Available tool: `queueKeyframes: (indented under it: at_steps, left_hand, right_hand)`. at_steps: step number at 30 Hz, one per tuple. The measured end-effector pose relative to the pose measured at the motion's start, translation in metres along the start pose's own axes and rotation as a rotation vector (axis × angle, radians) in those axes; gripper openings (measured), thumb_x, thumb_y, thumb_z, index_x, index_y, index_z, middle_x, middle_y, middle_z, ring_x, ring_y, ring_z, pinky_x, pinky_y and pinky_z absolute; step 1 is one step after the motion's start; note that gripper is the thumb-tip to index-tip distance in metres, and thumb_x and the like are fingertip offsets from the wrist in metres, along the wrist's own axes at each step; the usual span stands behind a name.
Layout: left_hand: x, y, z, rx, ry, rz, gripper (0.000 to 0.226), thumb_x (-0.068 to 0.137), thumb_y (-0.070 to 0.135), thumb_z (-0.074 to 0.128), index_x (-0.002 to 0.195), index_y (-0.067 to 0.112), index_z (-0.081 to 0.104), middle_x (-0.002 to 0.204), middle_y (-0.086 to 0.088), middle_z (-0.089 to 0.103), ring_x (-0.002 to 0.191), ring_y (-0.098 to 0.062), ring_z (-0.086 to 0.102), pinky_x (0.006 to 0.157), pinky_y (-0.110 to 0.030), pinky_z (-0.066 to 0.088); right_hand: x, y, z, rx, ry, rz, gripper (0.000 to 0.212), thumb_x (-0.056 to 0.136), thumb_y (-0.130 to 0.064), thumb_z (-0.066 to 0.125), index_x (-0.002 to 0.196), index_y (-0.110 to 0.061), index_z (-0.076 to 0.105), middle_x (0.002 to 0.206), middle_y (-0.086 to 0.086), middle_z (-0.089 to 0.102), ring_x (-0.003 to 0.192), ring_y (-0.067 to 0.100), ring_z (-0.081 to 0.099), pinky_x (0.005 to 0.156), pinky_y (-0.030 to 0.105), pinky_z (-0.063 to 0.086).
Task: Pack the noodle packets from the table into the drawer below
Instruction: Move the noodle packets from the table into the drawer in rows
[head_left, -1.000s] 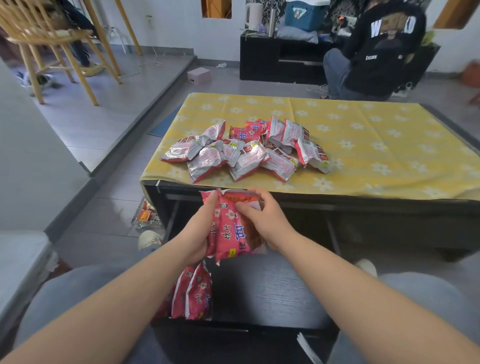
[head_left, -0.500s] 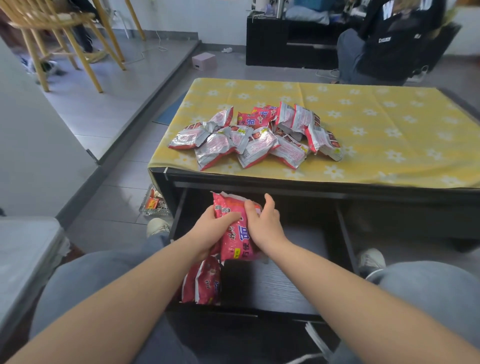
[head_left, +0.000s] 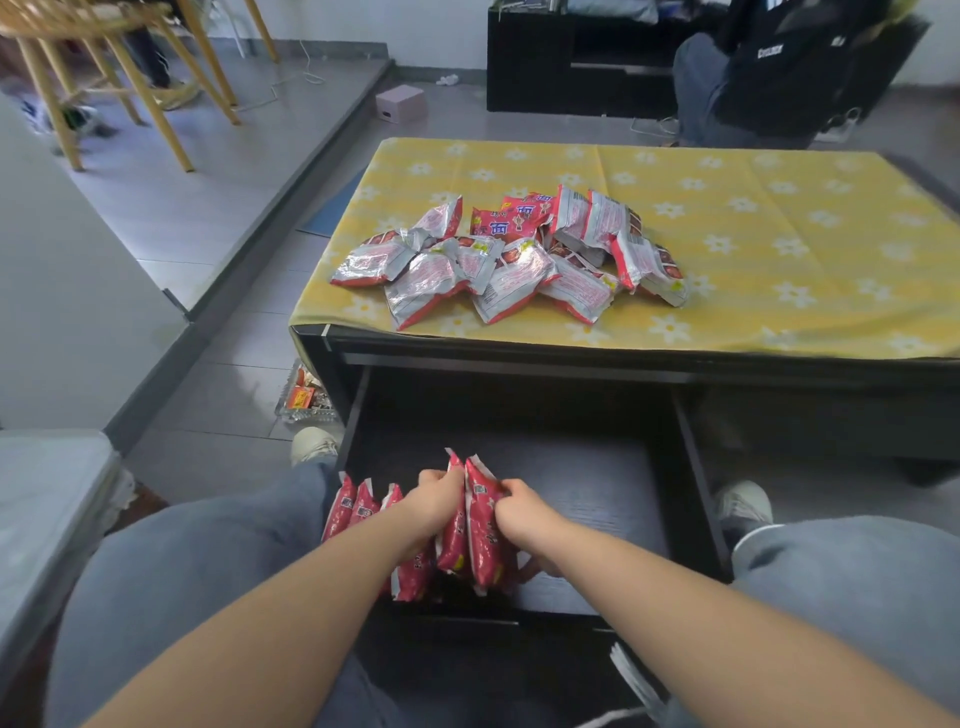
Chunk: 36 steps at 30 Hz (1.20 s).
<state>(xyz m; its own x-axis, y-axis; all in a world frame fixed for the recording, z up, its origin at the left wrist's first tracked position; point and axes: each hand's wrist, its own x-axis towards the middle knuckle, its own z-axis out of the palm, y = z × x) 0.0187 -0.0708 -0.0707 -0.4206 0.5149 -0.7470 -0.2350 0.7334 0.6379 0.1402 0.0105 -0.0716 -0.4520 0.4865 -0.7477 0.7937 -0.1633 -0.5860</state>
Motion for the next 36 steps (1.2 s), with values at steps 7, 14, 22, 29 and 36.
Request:
queueKeyframes:
  at_steps: [7,14,22,29,36]
  left_hand:
    - [-0.001,-0.009,0.002,0.850,0.109,0.157,0.040,0.103,0.025,0.041,0.135,0.004,0.053,0.134,-0.020,0.062,0.121,-0.034,0.061,0.093,-0.036,0.048]
    - [0.004,-0.008,-0.010,0.959,0.238,0.229,0.035,0.097,0.029,0.052,0.126,0.013,0.062,0.113,-0.010,0.071,0.103,-0.029,0.069,0.087,-0.036,0.057]
    - [0.007,0.000,-0.018,0.928,0.323,0.284,0.040,0.096,0.035,0.053,0.133,0.021,0.061,0.113,-0.003,0.070,0.096,-0.022,0.069,0.081,-0.037,0.061]
    - [0.006,0.013,-0.022,0.994,0.449,0.492,0.049,0.097,0.041,0.052,0.144,0.030,0.049,0.136,0.002,0.056,0.111,-0.021,0.064,0.073,-0.033,0.047]
    - [0.008,0.050,-0.022,0.973,0.538,0.679,0.052,0.095,0.040,0.056,0.146,0.031,0.049,0.144,0.002,0.055,0.115,-0.019,0.063,0.076,-0.030,0.053]
  right_hand:
    - [0.010,0.011,0.007,-0.042,-0.215,0.094,0.031,0.103,-0.038,0.041,0.131,-0.029,0.053,0.107,0.004,0.068,0.090,0.023,0.066,0.078,0.047,0.060]
    - [0.012,0.014,0.016,-0.061,-0.349,0.001,0.074,0.102,-0.046,0.051,0.161,-0.049,0.007,0.131,0.006,0.068,0.106,0.028,0.074,0.080,0.043,0.064]
    - [0.027,0.019,0.023,-0.132,-0.310,-0.072,0.103,0.093,-0.029,0.066,0.162,-0.050,-0.007,0.121,-0.006,0.063,0.104,0.019,0.067,0.080,0.035,0.057]
    - [0.030,-0.004,-0.001,-0.536,0.005,-0.192,0.095,0.094,-0.055,0.058,0.167,-0.035,0.000,0.170,0.015,0.026,0.147,0.039,0.043,0.114,0.045,0.043]
    - [0.018,-0.055,-0.063,-0.732,0.470,-0.474,0.078,0.100,-0.049,0.054,0.164,-0.031,0.012,0.171,0.012,0.020,0.151,0.038,0.032,0.110,0.054,0.042]
